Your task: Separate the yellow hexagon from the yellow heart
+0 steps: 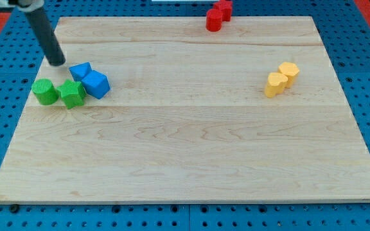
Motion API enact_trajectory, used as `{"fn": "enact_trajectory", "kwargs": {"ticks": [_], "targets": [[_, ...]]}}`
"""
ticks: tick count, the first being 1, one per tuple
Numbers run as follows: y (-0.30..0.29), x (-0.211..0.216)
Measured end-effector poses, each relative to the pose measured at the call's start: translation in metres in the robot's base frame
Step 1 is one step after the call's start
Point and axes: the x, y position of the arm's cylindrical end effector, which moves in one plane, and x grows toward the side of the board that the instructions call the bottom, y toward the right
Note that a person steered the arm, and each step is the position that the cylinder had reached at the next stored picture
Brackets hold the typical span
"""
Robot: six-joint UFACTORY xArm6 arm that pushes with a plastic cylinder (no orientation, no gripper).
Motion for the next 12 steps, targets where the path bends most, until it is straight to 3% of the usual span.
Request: {"fn": "enact_trajectory", "kwargs": {"ticks": [1,3,7,8,9,10,11,12], "targets": [[0.001,-0.054],[0.006,-0.118],[0.012,-0.117],[0.025,-0.062],[0.081,0.01],[0.188,0.013],[0.289,-0.028],[0.355,-0.085]]}}
